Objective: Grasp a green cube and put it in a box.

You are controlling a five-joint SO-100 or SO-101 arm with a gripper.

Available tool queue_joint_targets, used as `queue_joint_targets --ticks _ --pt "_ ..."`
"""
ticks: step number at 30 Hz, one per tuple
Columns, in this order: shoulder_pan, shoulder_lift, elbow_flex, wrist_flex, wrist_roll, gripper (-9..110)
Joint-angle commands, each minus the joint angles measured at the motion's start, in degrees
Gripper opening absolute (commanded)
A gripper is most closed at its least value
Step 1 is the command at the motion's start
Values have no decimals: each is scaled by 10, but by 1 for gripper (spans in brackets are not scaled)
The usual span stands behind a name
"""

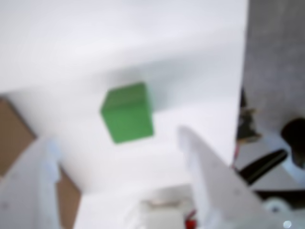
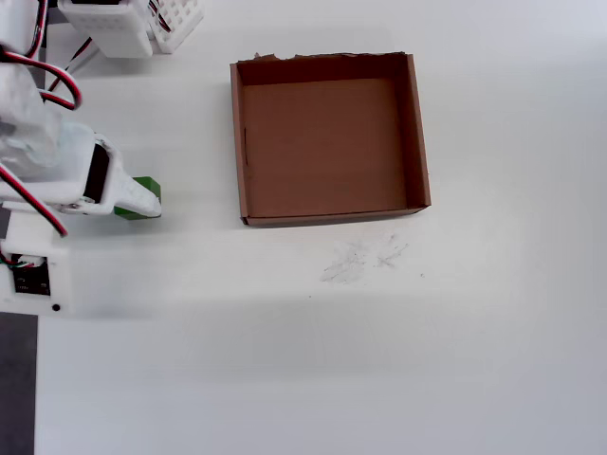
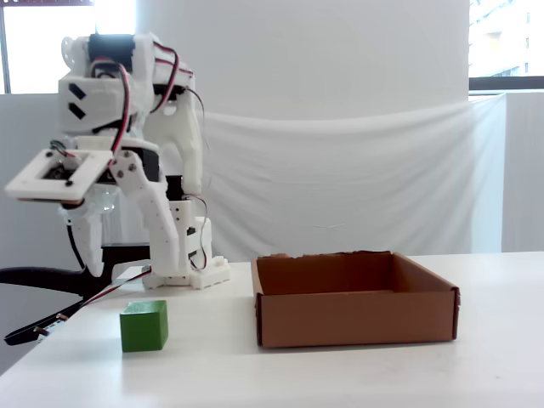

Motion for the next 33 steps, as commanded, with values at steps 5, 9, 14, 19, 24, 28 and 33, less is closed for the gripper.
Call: queue_joint_targets --ticks 5,9,14,19,24,28,33 --pt "-25 -7 48 -61 -15 35" --pt "-30 -8 80 -89 -15 34" --pt "-30 -11 106 -122 -15 32" --pt "-30 -18 127 -153 -15 28" --pt "-35 -31 133 -165 -9 25" --pt "-40 -33 147 -183 -8 24" --pt "-43 -31 156 -192 -7 21"
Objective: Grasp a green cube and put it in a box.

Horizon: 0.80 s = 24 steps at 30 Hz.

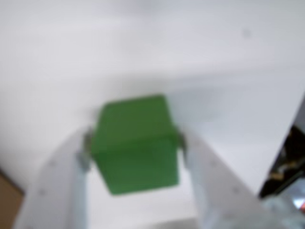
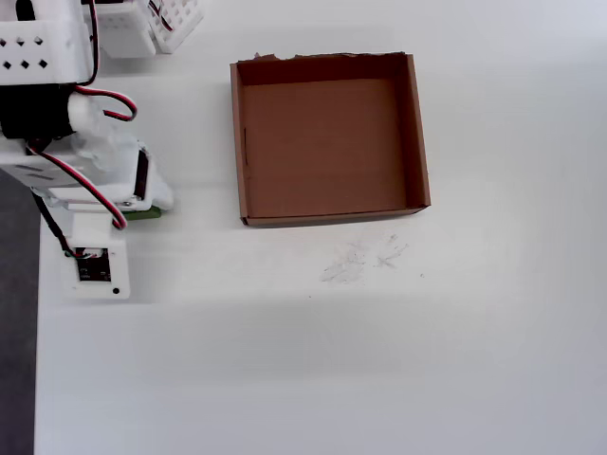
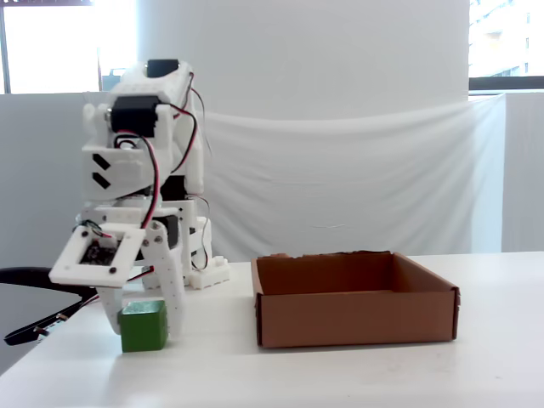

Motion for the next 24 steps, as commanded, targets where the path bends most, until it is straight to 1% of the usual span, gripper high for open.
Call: queue_joint_targets --ticks 1,8,14,19,24 --pt "-6 6 -2 -6 -6 20" --pt "-11 10 -2 -4 -6 15" --pt "-10 13 -7 1 -6 15" --pt "-14 30 -47 43 -4 14" --pt "-27 40 -123 134 5 14"
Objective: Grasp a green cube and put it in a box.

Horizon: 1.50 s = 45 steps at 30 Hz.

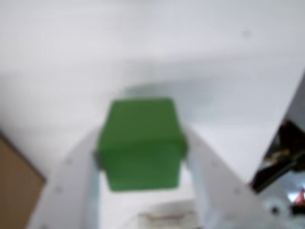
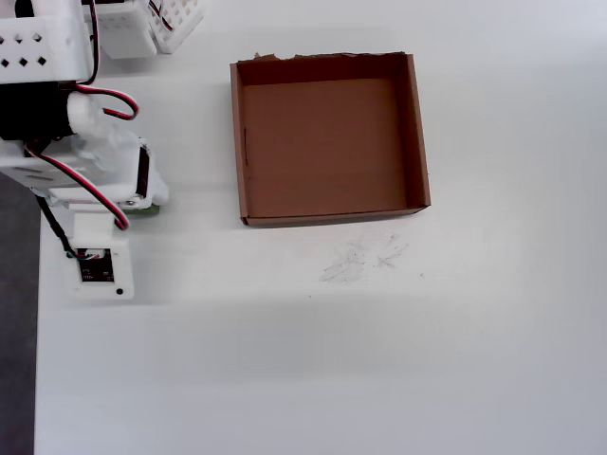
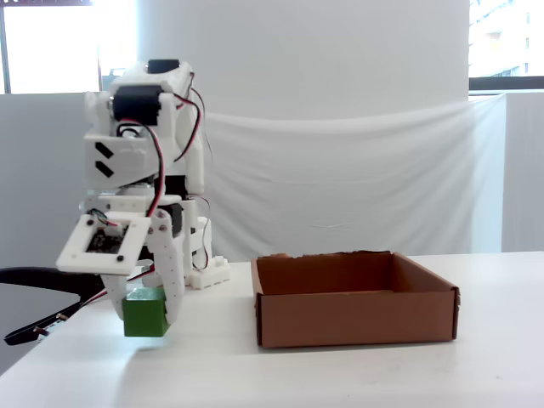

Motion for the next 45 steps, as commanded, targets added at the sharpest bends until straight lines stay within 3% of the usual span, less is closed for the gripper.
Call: queue_joint_targets --ticks 1,8,25,34,45 --pt "-14 38 -69 54 5 14" --pt "-86 41 -181 142 102 14" --pt "-338 31 -235 120 353 14" --pt "-427 25 -110 30 388 15" --pt "-455 -47 -40 -41 388 17"
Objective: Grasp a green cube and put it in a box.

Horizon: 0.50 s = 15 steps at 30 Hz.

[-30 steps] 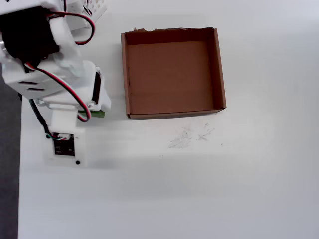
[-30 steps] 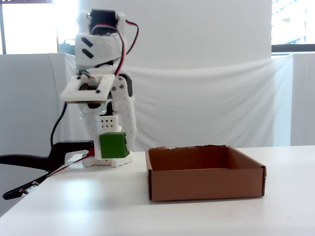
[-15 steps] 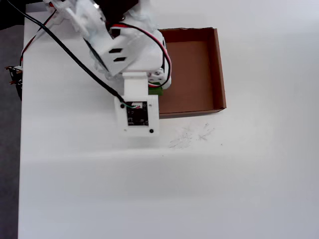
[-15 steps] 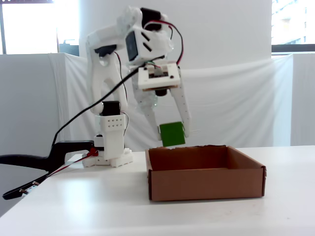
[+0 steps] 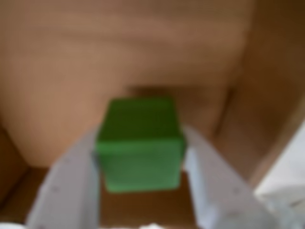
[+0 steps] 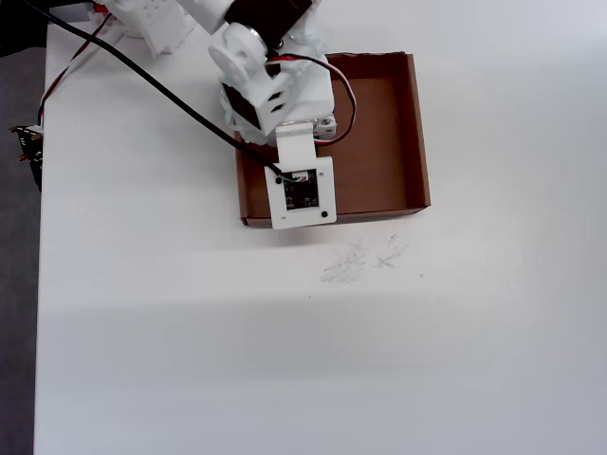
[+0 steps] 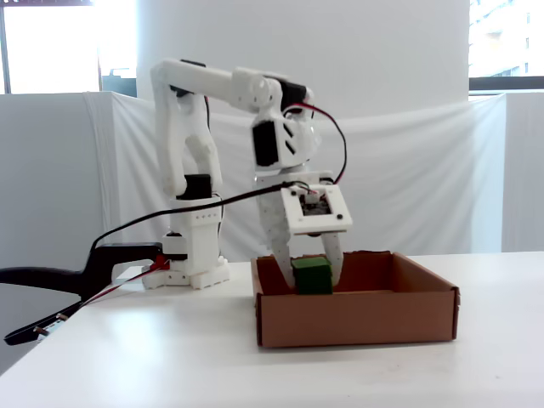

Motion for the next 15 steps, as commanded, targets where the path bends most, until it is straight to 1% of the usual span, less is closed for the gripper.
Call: queue_joint_targets --ticks 1,8,12,15 --pt "-4 -14 -4 -17 4 18" --pt "6 -18 -14 -7 4 27" --pt "35 32 -25 15 -1 27" --pt "89 104 -41 45 -2 25"
